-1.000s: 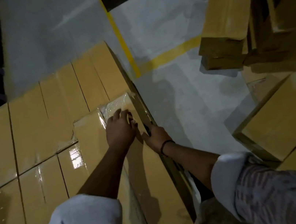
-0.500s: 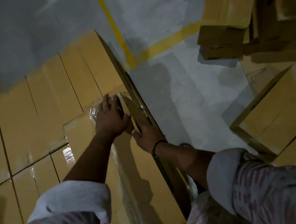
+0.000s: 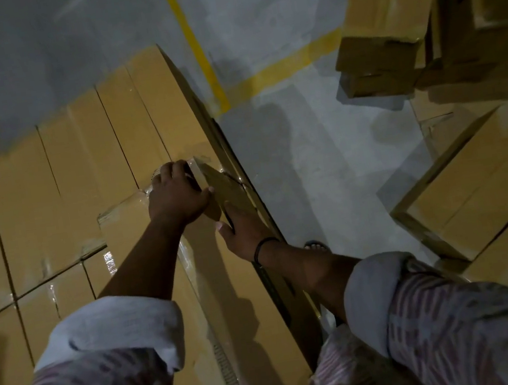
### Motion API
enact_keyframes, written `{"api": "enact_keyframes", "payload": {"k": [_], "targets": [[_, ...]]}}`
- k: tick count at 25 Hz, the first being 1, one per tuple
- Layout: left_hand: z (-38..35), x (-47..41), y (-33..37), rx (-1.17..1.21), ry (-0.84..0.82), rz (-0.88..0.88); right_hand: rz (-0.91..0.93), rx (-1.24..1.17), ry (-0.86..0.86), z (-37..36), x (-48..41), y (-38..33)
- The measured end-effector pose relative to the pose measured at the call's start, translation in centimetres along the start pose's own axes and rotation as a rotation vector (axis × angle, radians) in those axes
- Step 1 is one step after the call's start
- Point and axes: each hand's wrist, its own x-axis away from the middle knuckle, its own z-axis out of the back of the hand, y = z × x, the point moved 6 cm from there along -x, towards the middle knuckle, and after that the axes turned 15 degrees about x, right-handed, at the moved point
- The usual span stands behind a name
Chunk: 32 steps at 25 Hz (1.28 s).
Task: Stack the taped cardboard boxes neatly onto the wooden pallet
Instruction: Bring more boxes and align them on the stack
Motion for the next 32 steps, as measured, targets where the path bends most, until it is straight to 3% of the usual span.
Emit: {"api": "enact_keyframes", "payload": {"k": [11, 15, 20, 28, 32], "targets": [[-2.3, 0.6, -0.2, -0.041, -0.031, -0.006, 0.017, 0.008, -0.016, 0.0, -0.2, 0.2], [-3.6, 3.1, 0.3, 0.008, -0.005, -0.044, 0.041, 0.124, -0.015, 1.1, 0.8, -0.5], [-6.4, 9.8, -1.6, 0.008, 0.012, -0.104, 0.141, 0.458, 0.142, 0.3, 5.9, -1.5], [-10.6, 27.0, -9.3, -0.001, -0.013, -0.017, 0.087, 0.803, 0.103, -7.7, 16.7, -0.8], [-12.1, 34.1, -13.1, -0.001, -0.024, 0.019, 0.068, 0.841, 0.038, -10.9, 21.7, -0.7]]}}
